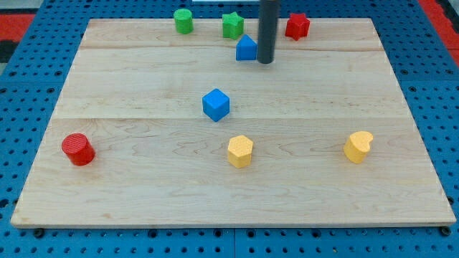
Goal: Push the blue triangle to the left side of the board
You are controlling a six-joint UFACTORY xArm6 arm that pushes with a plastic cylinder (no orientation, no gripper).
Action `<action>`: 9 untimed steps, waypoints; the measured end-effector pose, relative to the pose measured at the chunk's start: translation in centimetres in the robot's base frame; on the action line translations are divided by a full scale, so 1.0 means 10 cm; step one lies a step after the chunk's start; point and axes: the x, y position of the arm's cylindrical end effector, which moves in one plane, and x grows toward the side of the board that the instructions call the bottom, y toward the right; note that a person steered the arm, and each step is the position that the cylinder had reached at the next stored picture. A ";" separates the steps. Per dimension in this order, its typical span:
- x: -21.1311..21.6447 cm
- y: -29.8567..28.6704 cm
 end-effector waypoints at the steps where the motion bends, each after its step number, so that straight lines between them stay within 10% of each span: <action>1: -0.26 0.26; 5: 0.30 -1.32; 9: 0.16 -1.53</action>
